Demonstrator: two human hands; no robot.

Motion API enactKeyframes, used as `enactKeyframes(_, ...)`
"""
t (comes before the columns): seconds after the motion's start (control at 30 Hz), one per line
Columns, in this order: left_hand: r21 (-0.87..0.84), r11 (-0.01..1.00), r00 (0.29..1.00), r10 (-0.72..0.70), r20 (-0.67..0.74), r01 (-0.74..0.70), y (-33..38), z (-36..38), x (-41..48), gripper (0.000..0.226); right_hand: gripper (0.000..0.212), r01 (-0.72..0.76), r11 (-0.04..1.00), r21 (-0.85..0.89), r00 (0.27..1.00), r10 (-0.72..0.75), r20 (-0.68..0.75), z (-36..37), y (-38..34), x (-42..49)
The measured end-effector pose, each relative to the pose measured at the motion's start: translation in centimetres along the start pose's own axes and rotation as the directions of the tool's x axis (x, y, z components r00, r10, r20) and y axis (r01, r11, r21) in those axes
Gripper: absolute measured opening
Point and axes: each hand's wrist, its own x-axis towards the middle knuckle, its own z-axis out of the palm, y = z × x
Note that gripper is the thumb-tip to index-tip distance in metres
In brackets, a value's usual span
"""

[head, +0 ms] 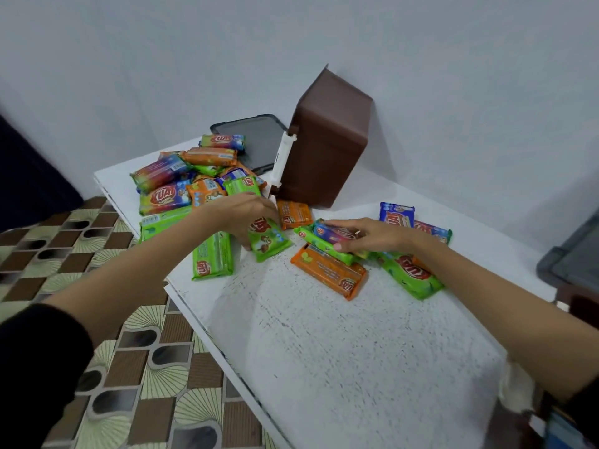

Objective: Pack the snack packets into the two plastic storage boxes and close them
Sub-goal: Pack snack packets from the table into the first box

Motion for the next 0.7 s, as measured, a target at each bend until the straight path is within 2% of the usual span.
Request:
enactKeyframes(0.07,-0.043,0.999,0.999,-0.008,0.05,0.01,0.2,-0.2,0.0,0.077,0.061,0.0,1.0,-0.016,0.999,-0.001,-0.039,0.2,-0.2,0.0)
enactKeyframes(0.2,0.024,0.999,0.999,0.025,0.04,-0.026,0.2,-0.2,-0.2,0.078,0.061,0.006,1.0,0.011,0.993,-0.005,-0.116,0.2,-0.7,-0.2)
enactKeyframes(0.37,0.026,1.0,0.996,0.014,-0.085,-0.012,0.6,-0.9,-1.0,0.072,0.074,0.002,0.999,-0.049,0.98,-0.011,-0.2,0.2,-1.7,-0.5)
enactKeyframes(0.47,-0.032,0.999,0.987,-0.009,-0.161,0.004,0.6,-1.7,-1.5,0.073,0.084,-0.008,0.993,-0.121,0.96,-0.026,-0.279,-0.5,-1.8,-1.0)
enactKeyframes(0.6,-0.069,0.998,0.958,-0.014,-0.286,-0.006,1.7,-3.9,-1.5,0.073,0.083,-0.035,0.984,-0.176,0.913,-0.04,-0.407,-2.5,-1.7,-3.9)
enactKeyframes(0.7,-0.054,0.997,0.941,0.042,-0.336,-0.063,3.8,-6.8,-0.7,0.073,0.081,-0.04,0.987,-0.158,0.878,-0.041,-0.476,-4.2,-1.5,-7.8)
